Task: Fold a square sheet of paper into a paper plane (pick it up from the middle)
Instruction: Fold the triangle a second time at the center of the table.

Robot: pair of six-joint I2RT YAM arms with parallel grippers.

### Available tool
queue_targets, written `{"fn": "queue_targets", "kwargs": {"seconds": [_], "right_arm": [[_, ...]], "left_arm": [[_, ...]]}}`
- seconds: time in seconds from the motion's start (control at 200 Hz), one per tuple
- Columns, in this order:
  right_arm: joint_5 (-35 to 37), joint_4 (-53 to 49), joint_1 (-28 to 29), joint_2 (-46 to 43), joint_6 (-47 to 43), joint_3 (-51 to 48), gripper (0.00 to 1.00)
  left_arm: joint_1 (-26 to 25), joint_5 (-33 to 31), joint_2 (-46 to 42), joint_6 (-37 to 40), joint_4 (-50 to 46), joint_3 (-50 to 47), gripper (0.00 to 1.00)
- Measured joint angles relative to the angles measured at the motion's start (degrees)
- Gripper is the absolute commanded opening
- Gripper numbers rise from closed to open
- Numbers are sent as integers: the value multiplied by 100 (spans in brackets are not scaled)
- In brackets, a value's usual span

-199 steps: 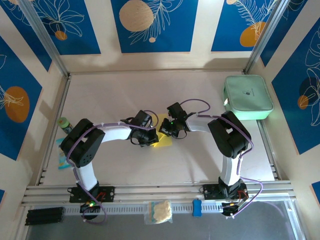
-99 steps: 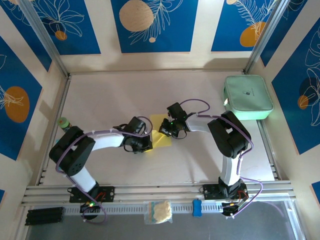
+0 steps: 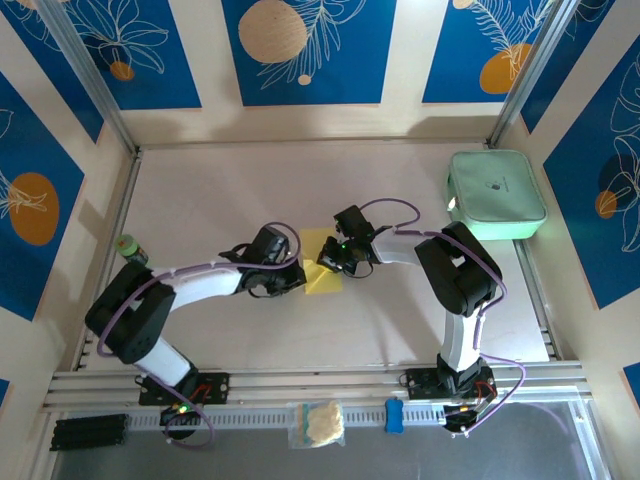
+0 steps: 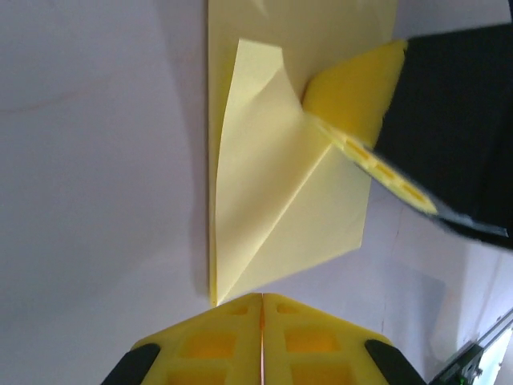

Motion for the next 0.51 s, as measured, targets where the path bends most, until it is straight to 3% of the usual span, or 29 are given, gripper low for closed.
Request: {"fn": "queue_targets", "kwargs": {"seconds": [0.505], "right_arm": [[57, 153, 15, -42, 103, -81, 2]], "left_arm": [[0, -26, 874, 68, 435, 356, 5]]}}
